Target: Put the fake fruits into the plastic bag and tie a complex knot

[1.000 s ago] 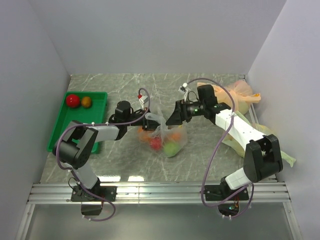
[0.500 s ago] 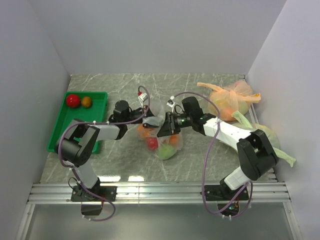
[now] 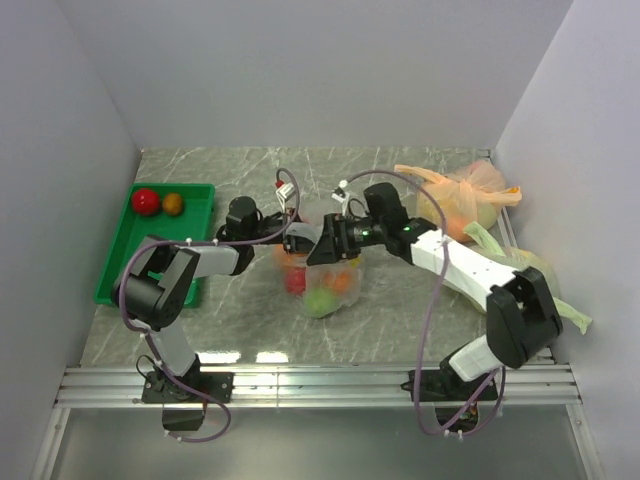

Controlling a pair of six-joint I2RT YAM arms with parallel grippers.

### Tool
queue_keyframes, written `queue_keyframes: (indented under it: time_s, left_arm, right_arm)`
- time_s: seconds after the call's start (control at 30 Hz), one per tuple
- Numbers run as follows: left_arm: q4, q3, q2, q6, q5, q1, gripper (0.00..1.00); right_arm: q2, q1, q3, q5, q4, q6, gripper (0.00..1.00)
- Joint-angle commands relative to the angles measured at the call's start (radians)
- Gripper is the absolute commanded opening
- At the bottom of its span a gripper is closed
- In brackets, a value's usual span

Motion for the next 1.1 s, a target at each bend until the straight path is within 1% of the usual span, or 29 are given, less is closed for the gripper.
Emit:
queue_keyframes:
  time_s: [0.0,0.07,0.13,0.17,0.2,0.3,0.33,0.4,0.43,0.5,0.53,0.57,0.6,0.63,0.67,0.7,0.73,0.83,0.93,0.97,1.0,1.07]
  left_arm:
    - [-0.046,0.005,-0.025,0.071,0.027,-0.011,0.01]
    - [-0.062,0.005,-0.024,0.085,0.03,-0.009,0.0]
    - [-0.078,0.007,-0.024,0.092,0.031,-0.008,0.01]
    - [-0.091,0.008,-0.027,0.1,0.033,-0.008,0.0]
    - [-0.104,0.01,-0.028,0.108,0.033,-0.005,0.01]
    - [-0.164,0.022,-0.037,0.146,0.037,-0.006,0.01]
    - [-0.173,0.025,-0.04,0.163,0.039,-0.006,0.01]
    - [-0.2,0.028,-0.046,0.178,0.045,-0.006,0.0]
    - [-0.201,0.027,-0.048,0.18,0.047,-0.006,0.01]
    - [-0.198,0.025,-0.051,0.178,0.051,-0.006,0.01]
    - [-0.198,0.022,-0.05,0.174,0.053,-0.006,0.0]
    - [-0.204,0.025,-0.048,0.178,0.053,-0.006,0.0]
    - [-0.21,0.025,-0.047,0.181,0.051,-0.006,0.01]
    - [-0.21,0.027,-0.043,0.181,0.053,-0.008,0.01]
    - [-0.203,0.027,-0.037,0.178,0.056,-0.006,0.01]
    - [-0.192,0.028,-0.031,0.168,0.063,-0.009,0.01]
    - [-0.152,0.027,-0.028,0.142,0.069,-0.011,0.0]
    - [-0.073,0.022,-0.013,0.086,0.088,-0.023,0.01]
    - [-0.001,0.014,0.004,0.022,0.114,-0.038,0.0]
    - [0.102,0.004,0.018,-0.01,0.12,-0.042,0.01]
    - [0.145,-0.001,0.024,-0.068,0.126,-0.046,0.01]
    - [0.184,-0.009,0.03,-0.093,0.116,-0.052,0.01]
  right_arm:
    - [-0.126,-0.061,0.054,-0.023,-0.159,-0.181,0.79]
    - [-0.15,-0.11,0.048,-0.05,-0.208,-0.212,0.77]
    - [-0.161,-0.144,0.02,-0.067,-0.215,-0.223,0.75]
    - [-0.165,-0.184,0.008,-0.082,-0.21,-0.23,0.73]
    - [-0.166,-0.199,-0.007,-0.115,-0.207,-0.23,0.71]
    - [-0.172,-0.257,-0.055,-0.139,-0.126,-0.183,0.54]
    - [-0.173,-0.261,-0.066,-0.127,-0.099,-0.169,0.43]
    - [-0.167,-0.25,-0.082,-0.083,-0.036,-0.146,0.3]
    - [-0.161,-0.239,-0.084,-0.061,-0.022,-0.145,0.25]
    - [-0.13,-0.203,-0.075,-0.02,-0.008,-0.148,0.21]
    - [-0.118,-0.192,-0.075,-0.035,0.011,-0.135,0.23]
    - [-0.104,-0.181,-0.076,-0.034,0.053,-0.094,0.27]
    - [-0.098,-0.167,-0.081,-0.041,0.087,-0.073,0.36]
    - [-0.095,-0.137,-0.083,-0.043,0.113,-0.053,0.54]
    - [-0.087,-0.123,-0.078,-0.04,0.145,-0.027,0.58]
    - [-0.083,-0.103,-0.07,-0.035,0.161,-0.02,0.6]
    - [-0.077,-0.081,-0.061,-0.02,0.163,-0.017,0.64]
    - [-0.037,-0.064,-0.029,0.008,0.202,0.023,0.71]
    - [0.005,-0.046,0.023,0.023,0.207,0.038,0.72]
    - [0.021,-0.04,0.031,0.028,0.215,0.044,0.72]
    - [0.028,-0.035,0.048,0.049,0.207,0.043,0.73]
    - [0.035,-0.02,0.066,0.066,0.198,0.024,0.73]
